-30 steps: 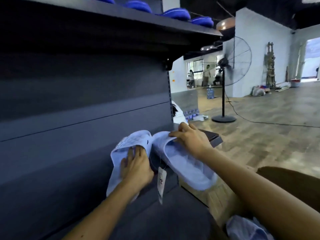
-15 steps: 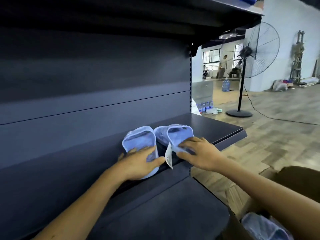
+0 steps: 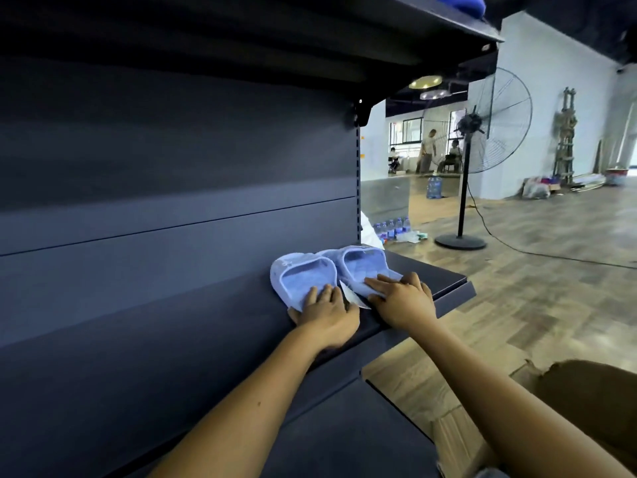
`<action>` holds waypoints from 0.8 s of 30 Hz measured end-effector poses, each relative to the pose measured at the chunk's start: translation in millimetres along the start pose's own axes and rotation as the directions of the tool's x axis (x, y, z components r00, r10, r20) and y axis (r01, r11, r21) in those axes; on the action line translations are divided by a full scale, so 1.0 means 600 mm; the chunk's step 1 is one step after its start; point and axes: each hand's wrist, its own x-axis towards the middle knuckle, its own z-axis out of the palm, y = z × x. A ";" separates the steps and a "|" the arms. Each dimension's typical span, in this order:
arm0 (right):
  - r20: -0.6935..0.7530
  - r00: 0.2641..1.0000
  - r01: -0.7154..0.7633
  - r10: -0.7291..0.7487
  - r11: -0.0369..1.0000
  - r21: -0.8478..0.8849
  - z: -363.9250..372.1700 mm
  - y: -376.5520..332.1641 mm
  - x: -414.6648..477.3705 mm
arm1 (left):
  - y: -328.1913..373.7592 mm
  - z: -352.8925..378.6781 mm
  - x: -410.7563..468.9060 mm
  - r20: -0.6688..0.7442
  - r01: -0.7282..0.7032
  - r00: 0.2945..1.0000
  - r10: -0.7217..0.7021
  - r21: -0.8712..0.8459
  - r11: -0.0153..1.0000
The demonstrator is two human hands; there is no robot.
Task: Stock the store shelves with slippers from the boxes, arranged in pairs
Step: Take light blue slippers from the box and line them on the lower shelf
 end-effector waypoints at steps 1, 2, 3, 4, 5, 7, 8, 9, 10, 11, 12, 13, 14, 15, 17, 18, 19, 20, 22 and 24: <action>-0.023 1.000 -0.014 0.014 1.000 0.007 0.007 0.005 0.010 | 0.006 0.003 0.012 -0.015 -0.024 1.000 0.023 -0.012 1.000; -0.049 0.998 -0.026 0.027 0.999 0.022 0.013 0.009 0.018 | 0.012 0.007 0.022 -0.027 -0.046 0.999 0.046 -0.016 0.999; -0.068 0.997 -0.040 0.043 0.998 0.046 0.017 0.011 0.026 | 0.016 0.010 0.035 -0.035 -0.060 0.998 0.059 -0.021 0.998; -0.066 0.997 -0.047 0.051 0.997 0.063 0.018 0.013 0.034 | 0.021 0.012 0.045 -0.034 -0.058 0.998 0.057 -0.048 0.997; -0.042 0.998 -0.047 0.049 0.997 0.058 0.016 0.016 0.043 | 0.026 0.017 0.059 -0.034 -0.044 0.999 0.042 -0.070 0.997; 0.033 0.998 -0.051 0.050 0.999 0.006 0.014 0.023 0.061 | 0.039 0.025 0.082 -0.031 -0.015 0.999 0.013 -0.066 0.998; 0.048 0.996 -0.070 0.070 0.998 -0.009 0.013 0.027 0.068 | 0.045 0.029 0.091 -0.038 -0.014 0.999 0.011 -0.053 0.998; 0.030 0.994 -0.100 0.100 0.995 -0.002 0.014 0.030 0.073 | 0.050 0.034 0.101 -0.052 -0.014 0.999 0.011 -0.051 0.999; -0.019 0.991 -0.132 0.133 0.991 0.029 0.016 0.033 0.074 | 0.055 0.037 0.107 -0.065 -0.004 0.998 0.000 -0.061 0.998; -0.091 0.983 -0.154 0.161 0.985 0.080 0.018 0.036 0.074 | 0.061 0.042 0.113 -0.084 0.008 0.996 -0.014 -0.075 0.997; -0.166 0.968 -0.166 0.188 0.976 0.140 0.021 0.038 0.072 | 0.068 0.044 0.120 -0.103 0.010 0.994 -0.018 -0.086 0.996; -0.230 0.948 -0.176 0.219 0.965 0.192 0.022 0.040 0.071 | 0.072 0.048 0.128 -0.125 0.001 0.992 -0.012 -0.089 0.996; -0.271 0.930 -0.188 0.248 0.955 0.231 0.023 0.043 0.070 | 0.078 0.048 0.132 -0.142 -0.005 0.990 -0.008 -0.088 0.996; -0.295 0.918 -0.194 0.266 0.948 0.252 0.024 0.044 0.069 | 0.082 0.050 0.139 -0.168 -0.017 0.986 0.001 -0.093 0.996; -0.318 0.905 -0.198 0.284 0.940 0.277 0.026 0.046 0.069 | 0.087 0.048 0.140 -0.179 -0.025 0.984 -0.005 -0.168 0.985; -0.322 0.901 -0.199 0.290 0.937 0.287 0.027 0.047 0.070 | 0.089 0.047 0.140 -0.181 -0.029 0.983 -0.010 -0.207 0.978; -0.321 0.900 -0.199 0.295 0.933 0.301 0.028 0.048 0.071 | 0.089 0.046 0.137 -0.201 -0.040 0.980 -0.007 -0.230 0.972; -0.313 0.901 -0.198 0.301 0.926 0.320 0.029 0.049 0.072 | 0.091 0.046 0.131 -0.238 -0.046 0.971 -0.011 -0.235 0.971; -0.303 0.906 -0.183 0.296 0.919 0.351 0.033 0.054 0.075 | 0.094 0.051 0.120 -0.330 -0.024 0.942 -0.053 -0.225 0.974; -0.316 0.908 -0.171 0.275 0.932 0.321 0.037 0.059 0.079 | 0.093 0.055 0.114 -0.355 0.053 0.924 -0.143 -0.253 0.966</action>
